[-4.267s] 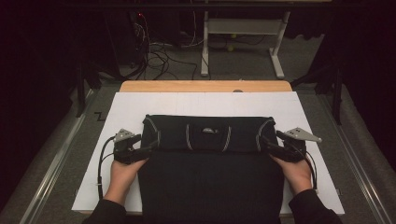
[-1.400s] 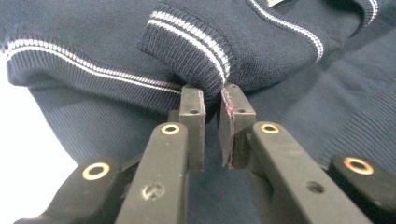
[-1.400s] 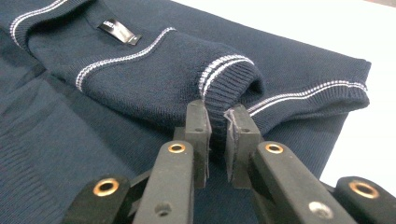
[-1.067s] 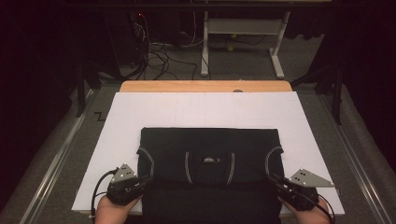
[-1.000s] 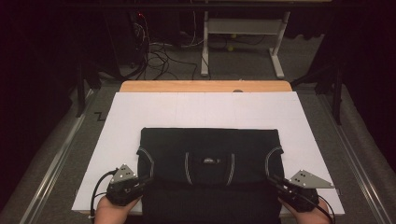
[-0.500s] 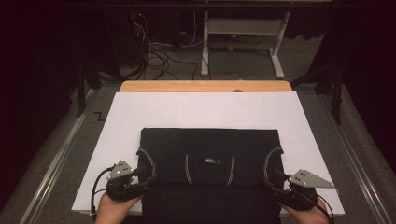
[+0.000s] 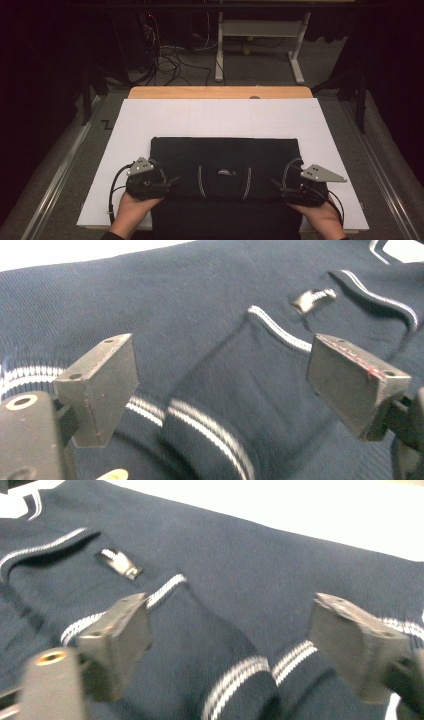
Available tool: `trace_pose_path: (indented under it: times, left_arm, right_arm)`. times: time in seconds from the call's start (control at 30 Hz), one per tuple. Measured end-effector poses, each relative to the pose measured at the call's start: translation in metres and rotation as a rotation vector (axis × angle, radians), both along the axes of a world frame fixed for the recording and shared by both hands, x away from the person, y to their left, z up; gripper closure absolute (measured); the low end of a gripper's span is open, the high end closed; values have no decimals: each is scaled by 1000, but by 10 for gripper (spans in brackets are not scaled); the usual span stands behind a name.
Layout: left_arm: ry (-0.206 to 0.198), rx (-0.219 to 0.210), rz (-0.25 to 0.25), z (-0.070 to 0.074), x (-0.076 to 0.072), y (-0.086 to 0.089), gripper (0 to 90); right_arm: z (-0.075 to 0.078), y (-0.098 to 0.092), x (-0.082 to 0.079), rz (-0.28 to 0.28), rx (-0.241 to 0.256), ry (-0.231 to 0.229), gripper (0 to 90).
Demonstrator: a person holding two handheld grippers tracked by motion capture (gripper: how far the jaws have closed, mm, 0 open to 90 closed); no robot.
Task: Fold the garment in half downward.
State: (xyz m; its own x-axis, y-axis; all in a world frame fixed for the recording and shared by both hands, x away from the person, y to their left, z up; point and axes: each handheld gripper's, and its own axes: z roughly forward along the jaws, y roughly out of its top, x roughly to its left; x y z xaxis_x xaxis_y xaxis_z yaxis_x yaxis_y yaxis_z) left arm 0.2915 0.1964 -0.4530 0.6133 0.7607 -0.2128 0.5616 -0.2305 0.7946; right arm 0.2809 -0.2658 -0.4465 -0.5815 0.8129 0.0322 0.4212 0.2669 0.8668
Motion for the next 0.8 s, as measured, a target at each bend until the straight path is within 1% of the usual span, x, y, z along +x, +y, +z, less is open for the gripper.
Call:
trace_pose_path:
  times: [0.03,0.13,0.17,0.23,0.3,0.37,0.43,0.5,0.57,0.6,0.63,0.67,0.7,0.73,0.8]
  left_arm:
    - [1,-4,1,1,3,-2,91]
    - [13,-17,-1,3,11,-8,30]
    - [16,-17,5,4,14,-11,0]
    - [10,-5,15,5,18,-15,0]
    - [16,1,8,6,22,-20,0]
    - [26,5,-4,7,25,-23,0]
    - [44,23,-24,7,30,-28,0]
    - [59,26,-42,5,35,-34,0]
    - [78,52,-54,1,38,-39,0]
    - [96,73,-64,-2,39,-43,0]
    - [110,94,-67,-4,39,-46,9]
    - [119,115,-76,-6,39,-49,19]
    - [125,129,-83,-7,39,-50,40]
    - [138,149,-89,-9,39,-53,69]
    - [158,189,-100,-12,39,-56,126]
  right_arm:
    - [1,2,2,2,0,-4,142]
    - [3,10,8,6,-12,-3,78]
    - [3,13,10,7,-14,-1,53]
    - [3,19,15,8,-18,13,1]
    - [3,24,19,23,-21,26,0]
    - [3,28,22,42,-36,30,1]
    - [3,34,26,56,-51,35,4]
    - [2,40,31,72,-64,51,20]
    - [1,45,35,85,-78,64,52]
    - [0,46,36,94,-85,70,71]
    - [-2,49,37,101,-102,77,93]
    - [-3,50,38,102,-115,83,106]
    - [-5,51,38,105,-122,93,140]
    - [-6,51,38,111,-130,98,170]
    - [-9,52,39,116,-135,123,217]
